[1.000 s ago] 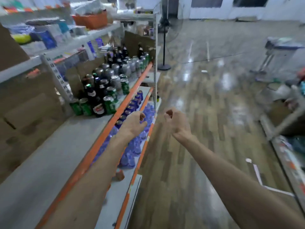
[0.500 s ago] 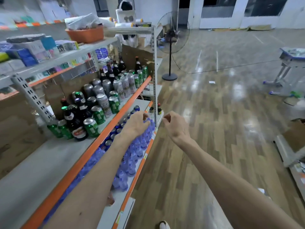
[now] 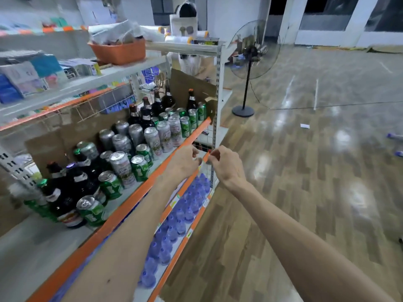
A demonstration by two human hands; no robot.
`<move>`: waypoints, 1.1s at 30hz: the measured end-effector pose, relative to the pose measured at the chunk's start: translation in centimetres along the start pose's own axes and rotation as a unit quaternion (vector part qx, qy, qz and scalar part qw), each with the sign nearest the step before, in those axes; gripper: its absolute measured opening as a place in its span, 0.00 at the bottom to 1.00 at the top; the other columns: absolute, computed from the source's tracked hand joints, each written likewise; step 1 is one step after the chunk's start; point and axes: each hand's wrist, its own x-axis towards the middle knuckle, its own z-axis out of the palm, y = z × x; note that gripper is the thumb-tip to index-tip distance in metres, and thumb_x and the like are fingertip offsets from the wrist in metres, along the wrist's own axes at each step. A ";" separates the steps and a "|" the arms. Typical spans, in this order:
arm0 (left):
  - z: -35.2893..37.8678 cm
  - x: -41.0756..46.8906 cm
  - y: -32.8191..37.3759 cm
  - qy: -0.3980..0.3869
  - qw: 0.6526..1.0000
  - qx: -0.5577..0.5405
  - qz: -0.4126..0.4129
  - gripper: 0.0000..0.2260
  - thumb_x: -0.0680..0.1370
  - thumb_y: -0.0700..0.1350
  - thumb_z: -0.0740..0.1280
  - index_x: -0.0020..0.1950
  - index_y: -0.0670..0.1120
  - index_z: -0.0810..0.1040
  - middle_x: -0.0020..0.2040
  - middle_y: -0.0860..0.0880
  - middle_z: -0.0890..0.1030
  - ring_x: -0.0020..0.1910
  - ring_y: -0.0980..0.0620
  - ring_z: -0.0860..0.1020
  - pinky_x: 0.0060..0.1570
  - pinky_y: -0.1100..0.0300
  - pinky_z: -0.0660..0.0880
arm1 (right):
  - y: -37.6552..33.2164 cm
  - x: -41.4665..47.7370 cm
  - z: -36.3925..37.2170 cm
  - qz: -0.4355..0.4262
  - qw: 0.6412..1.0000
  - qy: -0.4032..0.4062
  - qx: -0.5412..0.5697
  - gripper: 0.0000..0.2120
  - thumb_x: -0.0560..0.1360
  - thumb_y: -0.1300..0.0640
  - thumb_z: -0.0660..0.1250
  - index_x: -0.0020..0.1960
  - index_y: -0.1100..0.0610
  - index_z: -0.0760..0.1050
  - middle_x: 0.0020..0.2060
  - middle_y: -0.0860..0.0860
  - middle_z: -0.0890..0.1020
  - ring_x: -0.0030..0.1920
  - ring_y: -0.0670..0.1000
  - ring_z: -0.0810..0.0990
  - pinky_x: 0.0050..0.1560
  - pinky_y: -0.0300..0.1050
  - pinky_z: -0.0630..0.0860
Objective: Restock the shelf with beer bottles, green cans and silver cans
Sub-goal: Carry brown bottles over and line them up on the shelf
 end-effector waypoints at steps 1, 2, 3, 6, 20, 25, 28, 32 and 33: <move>0.3 1.5 0.4 -0.002 1.000 0.002 -0.003 0.14 0.80 0.44 0.66 0.64 0.41 0.75 0.61 0.45 0.78 0.60 0.46 0.76 0.57 0.55 0.72 | 0.5 1.6 0.0 -0.004 1.000 -0.006 0.002 0.07 0.79 0.52 0.64 0.51 0.53 0.78 0.46 0.51 0.83 0.49 0.56 0.80 0.55 0.55 0.75; 0.7 2.9 0.8 -0.006 1.000 0.006 -0.005 0.14 0.80 0.44 0.66 0.64 0.41 0.75 0.61 0.45 0.78 0.60 0.46 0.76 0.58 0.54 0.73 | 0.9 3.1 -0.1 -0.011 1.000 -0.011 0.001 0.07 0.79 0.53 0.64 0.52 0.54 0.78 0.47 0.51 0.83 0.49 0.56 0.80 0.53 0.52 0.76; 1.1 4.4 1.1 -0.009 1.000 0.010 -0.006 0.14 0.80 0.44 0.66 0.64 0.41 0.75 0.61 0.45 0.78 0.60 0.46 0.76 0.59 0.54 0.73 | 1.5 4.8 -0.3 -0.016 1.000 -0.014 -0.002 0.08 0.79 0.53 0.64 0.53 0.55 0.79 0.48 0.52 0.83 0.50 0.56 0.80 0.50 0.50 0.75; 2.5 8.9 2.0 0.012 1.000 0.000 -0.018 0.11 0.79 0.44 0.66 0.60 0.43 0.76 0.58 0.45 0.79 0.57 0.46 0.77 0.59 0.51 0.74 | 3.4 9.8 -1.1 -0.032 0.999 -0.020 -0.006 0.09 0.80 0.54 0.63 0.55 0.57 0.78 0.51 0.54 0.82 0.51 0.57 0.79 0.48 0.48 0.73; 5.2 28.3 4.5 0.057 0.994 0.006 -0.092 0.11 0.78 0.46 0.67 0.58 0.42 0.78 0.53 0.45 0.81 0.53 0.47 0.79 0.57 0.51 0.76 | 8.7 32.7 -0.2 -0.081 0.995 -0.058 0.011 0.08 0.80 0.53 0.63 0.50 0.58 0.75 0.45 0.54 0.82 0.47 0.57 0.80 0.48 0.51 0.76; 7.0 36.5 2.3 0.071 0.990 -0.010 -0.118 0.09 0.78 0.45 0.66 0.56 0.44 0.77 0.55 0.45 0.81 0.54 0.46 0.78 0.57 0.49 0.76 | 9.5 41.8 2.7 -0.104 0.991 -0.079 0.018 0.08 0.79 0.53 0.64 0.52 0.58 0.76 0.46 0.54 0.82 0.48 0.56 0.79 0.49 0.53 0.77; 7.1 42.1 0.5 0.088 0.988 -0.015 -0.125 0.11 0.79 0.44 0.66 0.60 0.44 0.78 0.56 0.47 0.80 0.56 0.47 0.78 0.57 0.51 0.76 | 8.9 47.3 4.3 -0.122 0.988 -0.090 0.017 0.09 0.79 0.53 0.64 0.52 0.58 0.76 0.47 0.54 0.82 0.48 0.56 0.79 0.50 0.53 0.77; 5.9 47.8 -0.7 0.108 0.985 -0.015 -0.136 0.12 0.79 0.42 0.66 0.61 0.42 0.78 0.57 0.44 0.80 0.58 0.46 0.78 0.58 0.54 0.75 | 7.4 53.5 5.7 -0.154 0.982 -0.106 0.019 0.09 0.79 0.52 0.65 0.54 0.57 0.77 0.48 0.53 0.82 0.49 0.55 0.79 0.49 0.50 0.76; 5.4 48.8 -1.1 0.114 0.983 -0.018 -0.145 0.12 0.79 0.43 0.66 0.61 0.42 0.78 0.57 0.45 0.80 0.57 0.46 0.78 0.58 0.52 0.75 | 6.9 54.8 6.0 -0.160 0.981 -0.109 0.021 0.09 0.79 0.52 0.65 0.54 0.56 0.77 0.49 0.53 0.82 0.50 0.55 0.79 0.49 0.49 0.76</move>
